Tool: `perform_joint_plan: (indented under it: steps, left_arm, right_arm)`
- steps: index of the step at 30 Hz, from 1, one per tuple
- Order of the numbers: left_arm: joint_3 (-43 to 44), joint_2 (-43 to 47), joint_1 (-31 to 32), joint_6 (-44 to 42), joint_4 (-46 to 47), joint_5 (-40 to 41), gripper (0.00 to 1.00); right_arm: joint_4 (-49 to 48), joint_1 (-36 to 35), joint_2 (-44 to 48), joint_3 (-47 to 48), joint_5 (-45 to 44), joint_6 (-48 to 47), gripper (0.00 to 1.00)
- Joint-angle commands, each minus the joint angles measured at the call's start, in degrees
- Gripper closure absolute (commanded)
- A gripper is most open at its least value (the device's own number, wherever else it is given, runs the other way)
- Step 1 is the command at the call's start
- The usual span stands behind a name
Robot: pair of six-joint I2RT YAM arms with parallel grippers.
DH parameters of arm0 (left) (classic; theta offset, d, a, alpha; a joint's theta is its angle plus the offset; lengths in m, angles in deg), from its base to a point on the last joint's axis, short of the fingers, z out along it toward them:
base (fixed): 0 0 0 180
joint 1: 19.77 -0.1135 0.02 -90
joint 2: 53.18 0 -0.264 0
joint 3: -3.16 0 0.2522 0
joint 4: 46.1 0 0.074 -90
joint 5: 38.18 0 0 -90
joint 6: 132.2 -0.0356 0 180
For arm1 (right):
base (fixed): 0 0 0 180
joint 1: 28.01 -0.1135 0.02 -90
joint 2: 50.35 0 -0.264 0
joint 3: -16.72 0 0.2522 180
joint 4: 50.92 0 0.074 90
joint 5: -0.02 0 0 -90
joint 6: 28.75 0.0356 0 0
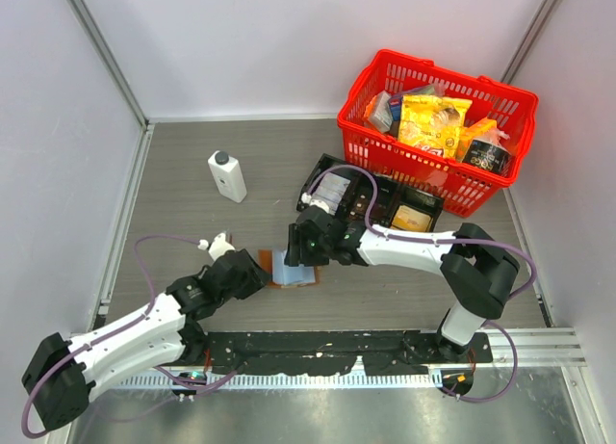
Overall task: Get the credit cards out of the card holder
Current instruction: Open the card holder at the center of the board.
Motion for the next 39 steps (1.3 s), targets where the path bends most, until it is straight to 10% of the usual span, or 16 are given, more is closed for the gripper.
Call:
perform_joint_plan:
  steps: [1, 11, 26, 39]
  left_arm:
    - [0.6, -2.1, -0.1, -0.2, -1.0, 1.4, 0.63]
    - [-0.1, -2.4, -0.1, -0.3, -0.1, 0.6, 0.84]
    - [0.0, 7.1, -0.1, 2.3, -12.1, 3.7, 0.62]
    - [14.9, -3.6, -0.1, 0.9, -16.1, 2.3, 0.72]
  right_arm:
    - [-5.4, -0.3, -0.3, 3.4, 5.5, -1.3, 0.43]
    - [-12.0, -1.0, -7.1, 8.9, 16.1, -1.6, 0.43]
    - [-10.1, 0.3, -5.0, 8.3, 12.0, -4.2, 0.45]
    - [-14.0, 6.2, 1.3, -4.8, 17.4, -8.6, 0.48]
